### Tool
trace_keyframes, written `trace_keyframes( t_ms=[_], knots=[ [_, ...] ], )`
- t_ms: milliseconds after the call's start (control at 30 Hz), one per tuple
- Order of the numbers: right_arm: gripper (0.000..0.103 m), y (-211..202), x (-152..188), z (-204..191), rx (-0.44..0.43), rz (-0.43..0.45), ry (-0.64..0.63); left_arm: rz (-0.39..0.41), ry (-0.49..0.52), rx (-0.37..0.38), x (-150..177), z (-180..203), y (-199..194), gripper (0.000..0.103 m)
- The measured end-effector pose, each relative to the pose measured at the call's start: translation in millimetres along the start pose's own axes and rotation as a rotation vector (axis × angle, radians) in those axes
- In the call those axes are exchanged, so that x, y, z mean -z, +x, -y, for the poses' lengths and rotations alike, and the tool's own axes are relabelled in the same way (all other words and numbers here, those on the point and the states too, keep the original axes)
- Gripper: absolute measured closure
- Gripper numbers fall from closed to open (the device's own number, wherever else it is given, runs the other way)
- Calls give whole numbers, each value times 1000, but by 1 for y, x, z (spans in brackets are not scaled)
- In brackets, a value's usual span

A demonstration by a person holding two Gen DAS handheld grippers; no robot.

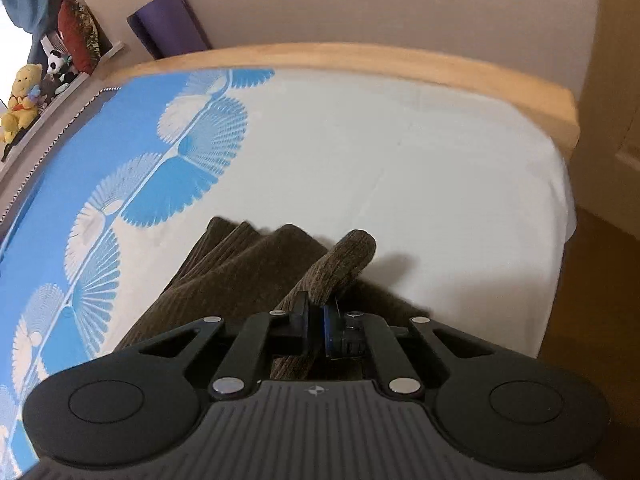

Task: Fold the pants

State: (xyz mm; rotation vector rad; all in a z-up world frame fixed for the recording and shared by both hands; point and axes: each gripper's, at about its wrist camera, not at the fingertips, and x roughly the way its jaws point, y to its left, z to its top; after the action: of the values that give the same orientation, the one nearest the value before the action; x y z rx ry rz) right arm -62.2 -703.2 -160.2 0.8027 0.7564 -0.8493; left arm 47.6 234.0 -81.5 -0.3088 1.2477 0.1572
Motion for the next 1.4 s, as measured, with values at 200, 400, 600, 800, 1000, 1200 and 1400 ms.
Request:
trace_keyframes(
  t_ms=[200,400,600,800,1000,1200,1400],
  knots=[
    [90,23,13,15,18,-123,-53,-29,-2,190,-4,4,11,58],
    [56,20,28,10,-49,-150,-19,-79,38,176,-12,33,46,37],
    [94,29,30,0,-18,-144,-37,26,194,132,-11,53,33,86],
    [95,-1,25,5,-26,-88,-1,26,207,101,5,27,16,86],
    [77,24,31,26,94,-192,-24,71,300,-20,2,39,19,55],
    [71,-34,12,23,71,149,11,212,331,109,-4,75,-1,57],
    [64,-12,3,-2,-258,126,64,-15,487,-14,7,105,61,57]
  ],
)
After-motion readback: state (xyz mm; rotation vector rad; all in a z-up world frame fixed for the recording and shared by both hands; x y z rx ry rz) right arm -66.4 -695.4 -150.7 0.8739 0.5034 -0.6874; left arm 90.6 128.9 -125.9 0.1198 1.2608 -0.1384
